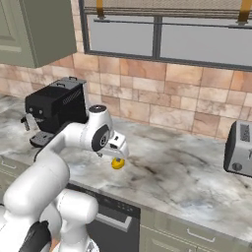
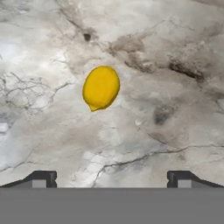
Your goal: Place the beer on the top shelf of the fridge to keep it out of children's reach, and place the lemon and squash on lower shelves for easy access.
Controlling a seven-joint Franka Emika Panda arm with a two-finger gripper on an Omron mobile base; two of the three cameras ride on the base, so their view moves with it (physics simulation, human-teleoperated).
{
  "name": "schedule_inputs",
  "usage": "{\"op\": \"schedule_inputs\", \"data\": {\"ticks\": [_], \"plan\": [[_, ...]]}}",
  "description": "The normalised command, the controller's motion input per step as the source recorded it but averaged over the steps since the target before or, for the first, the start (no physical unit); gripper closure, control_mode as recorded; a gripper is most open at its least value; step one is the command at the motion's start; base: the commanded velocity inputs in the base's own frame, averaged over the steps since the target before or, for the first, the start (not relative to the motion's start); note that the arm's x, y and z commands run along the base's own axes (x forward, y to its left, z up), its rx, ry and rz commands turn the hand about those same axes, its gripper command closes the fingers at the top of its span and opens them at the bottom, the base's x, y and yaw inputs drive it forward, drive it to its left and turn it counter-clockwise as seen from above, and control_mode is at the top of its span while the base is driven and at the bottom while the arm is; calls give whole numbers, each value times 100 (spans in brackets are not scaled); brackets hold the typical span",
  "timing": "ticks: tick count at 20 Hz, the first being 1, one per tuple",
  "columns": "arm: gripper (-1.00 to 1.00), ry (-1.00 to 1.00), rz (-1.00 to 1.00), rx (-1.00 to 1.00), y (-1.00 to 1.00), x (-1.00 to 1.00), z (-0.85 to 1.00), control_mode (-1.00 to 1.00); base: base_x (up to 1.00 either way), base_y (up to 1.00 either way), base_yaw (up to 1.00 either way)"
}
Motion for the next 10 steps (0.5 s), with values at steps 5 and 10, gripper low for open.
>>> {"op": "schedule_inputs", "data": {"ticks": [5,10], "plan": [[-100,0,0,3,0,18,-31,-100,0,0,0],[-100,0,0,0,0,22,-32,-100,0,0,0]]}}
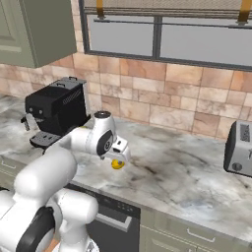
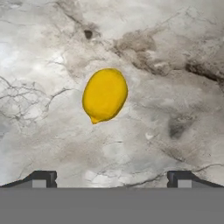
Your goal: Place the beer on the top shelf of the fridge to keep it out of children's reach, and place the lemon and squash on lower shelves for easy access.
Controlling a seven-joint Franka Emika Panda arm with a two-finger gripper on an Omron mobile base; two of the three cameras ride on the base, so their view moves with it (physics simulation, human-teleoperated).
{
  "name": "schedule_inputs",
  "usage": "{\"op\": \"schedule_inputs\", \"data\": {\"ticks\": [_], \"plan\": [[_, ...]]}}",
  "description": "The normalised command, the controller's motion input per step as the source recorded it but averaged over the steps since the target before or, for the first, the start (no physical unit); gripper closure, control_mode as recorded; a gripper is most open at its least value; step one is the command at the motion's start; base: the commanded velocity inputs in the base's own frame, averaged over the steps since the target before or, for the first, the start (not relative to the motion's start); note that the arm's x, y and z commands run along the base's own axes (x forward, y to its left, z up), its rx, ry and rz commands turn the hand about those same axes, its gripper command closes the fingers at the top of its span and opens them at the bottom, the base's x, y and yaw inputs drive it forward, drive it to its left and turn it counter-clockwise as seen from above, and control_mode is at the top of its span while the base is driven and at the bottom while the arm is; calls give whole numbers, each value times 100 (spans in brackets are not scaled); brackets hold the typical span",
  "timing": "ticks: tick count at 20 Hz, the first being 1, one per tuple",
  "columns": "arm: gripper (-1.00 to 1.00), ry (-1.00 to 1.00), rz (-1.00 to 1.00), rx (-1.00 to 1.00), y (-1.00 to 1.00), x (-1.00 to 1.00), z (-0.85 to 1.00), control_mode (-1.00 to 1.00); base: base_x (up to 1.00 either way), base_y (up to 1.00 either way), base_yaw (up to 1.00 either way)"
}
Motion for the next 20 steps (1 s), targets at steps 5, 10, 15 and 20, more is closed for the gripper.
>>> {"op": "schedule_inputs", "data": {"ticks": [5,10,15,20], "plan": [[-100,0,0,0,0,26,-28,-100,0,0,0],[-100,0,0,0,0,26,-25,-100,0,0,0],[-100,0,0,0,0,27,-23,-100,0,0,0],[-100,0,0,0,0,26,-25,-100,0,0,0]]}}
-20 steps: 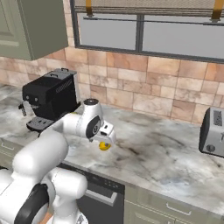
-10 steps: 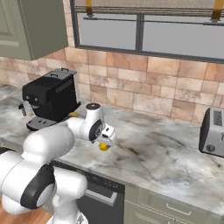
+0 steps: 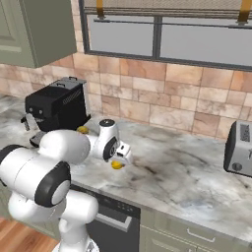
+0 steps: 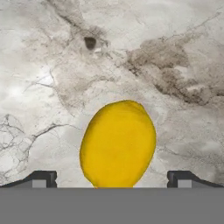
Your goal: Place the beer on the top shelf of the fridge to keep it out of children's reach, and place the lemon and squash on lower shelves for easy access.
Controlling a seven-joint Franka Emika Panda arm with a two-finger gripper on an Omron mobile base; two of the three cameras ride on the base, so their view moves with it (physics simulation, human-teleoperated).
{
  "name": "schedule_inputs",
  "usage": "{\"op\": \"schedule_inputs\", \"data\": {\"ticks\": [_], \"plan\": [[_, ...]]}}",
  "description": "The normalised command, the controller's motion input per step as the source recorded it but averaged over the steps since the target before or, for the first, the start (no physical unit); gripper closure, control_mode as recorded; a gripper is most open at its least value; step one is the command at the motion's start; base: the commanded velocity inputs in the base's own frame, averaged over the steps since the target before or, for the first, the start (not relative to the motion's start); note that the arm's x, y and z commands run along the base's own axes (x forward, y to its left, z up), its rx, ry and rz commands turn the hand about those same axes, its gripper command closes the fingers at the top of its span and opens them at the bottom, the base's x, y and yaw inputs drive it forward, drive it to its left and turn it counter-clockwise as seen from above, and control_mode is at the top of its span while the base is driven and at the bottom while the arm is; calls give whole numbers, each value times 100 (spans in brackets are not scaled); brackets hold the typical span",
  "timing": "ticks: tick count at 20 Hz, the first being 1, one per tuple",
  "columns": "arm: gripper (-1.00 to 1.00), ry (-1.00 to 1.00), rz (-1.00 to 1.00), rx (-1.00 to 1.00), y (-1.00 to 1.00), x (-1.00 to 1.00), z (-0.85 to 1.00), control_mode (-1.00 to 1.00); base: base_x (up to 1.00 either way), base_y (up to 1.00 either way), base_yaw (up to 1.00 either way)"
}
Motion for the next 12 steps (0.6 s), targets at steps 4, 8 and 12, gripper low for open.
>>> {"op": "schedule_inputs", "data": {"ticks": [4,8,12], "plan": [[-100,0,0,0,0,24,-24,-100,0,0,0],[-100,0,0,0,-3,22,-24,-100,0,0,0],[100,0,0,0,-10,10,-31,-100,0,0,0]]}}
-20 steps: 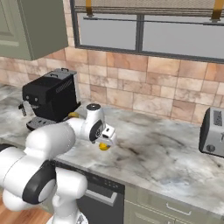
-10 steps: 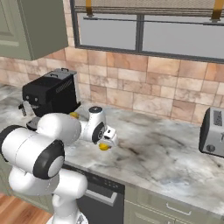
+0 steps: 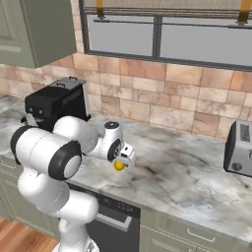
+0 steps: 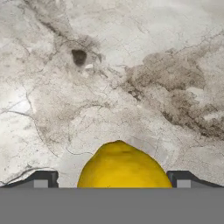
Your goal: Place the beer on the top shelf of the fridge to keep it out of children's reach, and place the lemon and squash on lower shelves for easy access.
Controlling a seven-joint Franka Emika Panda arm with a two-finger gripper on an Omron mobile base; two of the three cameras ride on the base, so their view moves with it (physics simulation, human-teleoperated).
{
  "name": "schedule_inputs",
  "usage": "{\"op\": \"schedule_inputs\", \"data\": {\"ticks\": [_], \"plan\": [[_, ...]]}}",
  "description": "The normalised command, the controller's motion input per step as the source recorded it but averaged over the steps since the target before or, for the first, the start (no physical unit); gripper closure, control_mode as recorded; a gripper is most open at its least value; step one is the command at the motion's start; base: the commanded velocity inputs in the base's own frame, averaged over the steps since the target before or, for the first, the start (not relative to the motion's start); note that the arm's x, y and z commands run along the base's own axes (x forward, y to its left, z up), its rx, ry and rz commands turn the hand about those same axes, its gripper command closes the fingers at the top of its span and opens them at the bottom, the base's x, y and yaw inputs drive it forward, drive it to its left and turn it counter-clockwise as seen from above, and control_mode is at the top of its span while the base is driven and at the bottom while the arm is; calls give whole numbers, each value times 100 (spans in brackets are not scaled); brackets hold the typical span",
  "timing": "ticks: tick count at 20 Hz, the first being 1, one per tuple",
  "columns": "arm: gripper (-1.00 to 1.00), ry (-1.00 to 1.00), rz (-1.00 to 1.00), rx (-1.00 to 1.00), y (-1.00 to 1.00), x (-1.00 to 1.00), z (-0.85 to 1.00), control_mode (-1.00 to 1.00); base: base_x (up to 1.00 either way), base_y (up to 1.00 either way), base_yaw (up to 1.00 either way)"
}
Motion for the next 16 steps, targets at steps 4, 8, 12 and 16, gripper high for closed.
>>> {"op": "schedule_inputs", "data": {"ticks": [4,8,12,16], "plan": [[100,1,0,0,-13,2,-38,-100,0,0,0],[100,1,0,0,-8,0,-46,-100,0,0,0],[100,0,0,0,0,-14,-33,-100,0,0,0],[100,-7,0,1,0,-46,-2,-100,0,0,0]]}}
